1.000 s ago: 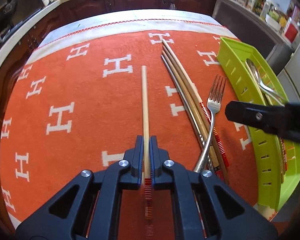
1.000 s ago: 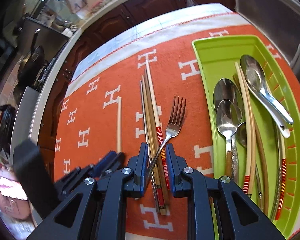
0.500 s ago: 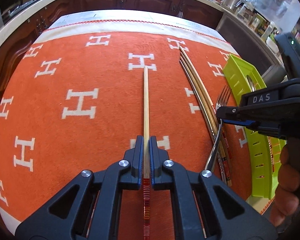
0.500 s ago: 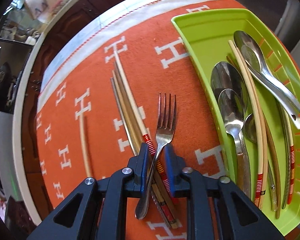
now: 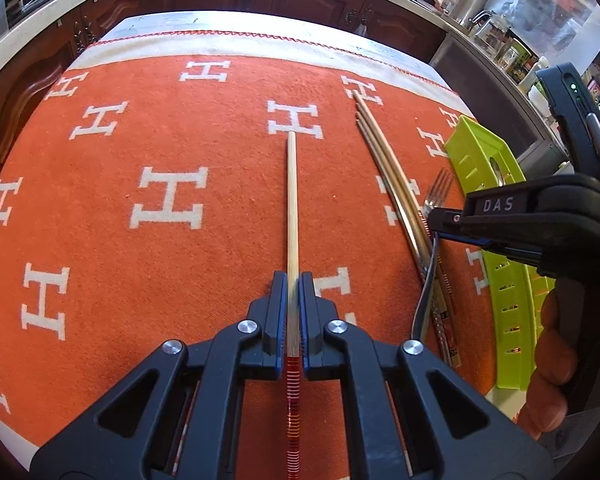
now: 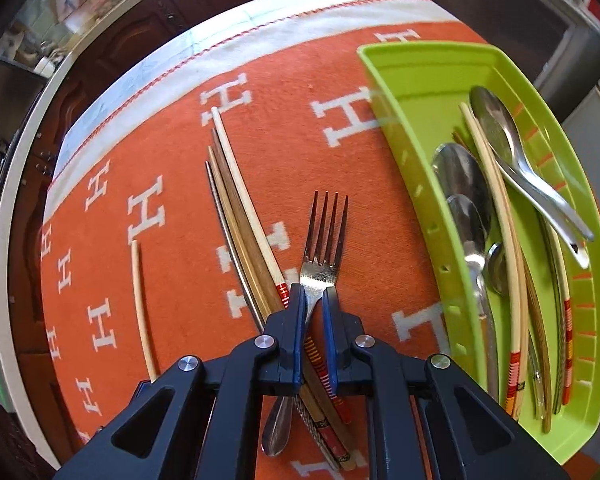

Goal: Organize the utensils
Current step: 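Grasp the steel fork with the right tool while the left tool holds the chopstick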

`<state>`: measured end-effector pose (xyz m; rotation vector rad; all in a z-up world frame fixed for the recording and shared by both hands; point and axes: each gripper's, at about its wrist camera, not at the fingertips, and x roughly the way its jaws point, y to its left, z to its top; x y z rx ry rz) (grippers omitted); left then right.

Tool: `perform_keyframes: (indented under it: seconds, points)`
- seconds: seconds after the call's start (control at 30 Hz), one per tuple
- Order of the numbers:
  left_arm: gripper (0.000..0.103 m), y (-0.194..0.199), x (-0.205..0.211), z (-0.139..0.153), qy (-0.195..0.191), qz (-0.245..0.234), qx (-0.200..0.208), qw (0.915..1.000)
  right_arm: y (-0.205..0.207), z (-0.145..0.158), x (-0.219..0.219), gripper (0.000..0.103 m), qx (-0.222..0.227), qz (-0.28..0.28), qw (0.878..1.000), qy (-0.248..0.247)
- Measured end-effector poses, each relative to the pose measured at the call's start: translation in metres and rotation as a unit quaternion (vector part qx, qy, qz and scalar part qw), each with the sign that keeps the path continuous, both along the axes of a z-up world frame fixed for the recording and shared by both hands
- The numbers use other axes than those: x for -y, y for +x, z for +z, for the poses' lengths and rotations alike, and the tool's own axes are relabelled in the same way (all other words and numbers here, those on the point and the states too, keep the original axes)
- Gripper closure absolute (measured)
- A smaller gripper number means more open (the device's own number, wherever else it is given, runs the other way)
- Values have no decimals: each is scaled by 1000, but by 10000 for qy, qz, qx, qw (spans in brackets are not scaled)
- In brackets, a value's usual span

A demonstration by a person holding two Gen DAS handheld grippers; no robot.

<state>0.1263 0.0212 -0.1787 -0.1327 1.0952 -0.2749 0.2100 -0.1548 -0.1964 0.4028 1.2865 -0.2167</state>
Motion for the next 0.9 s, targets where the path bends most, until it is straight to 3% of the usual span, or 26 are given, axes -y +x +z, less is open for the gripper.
perform_keyframes:
  seconds: [0.2,0.63,0.9]
  points:
    - [100,-4,1,7,4,-11,97,10000,-8,2,-2,103,281,253,9990,224]
    - [100,-9,4,14,40,-24,146,9999,-20,4,11,103,505,343,9975,366]
    - [100,-8,4,14,46,-31,132,9999,-19,-1,28,102,199,149,9952,950]
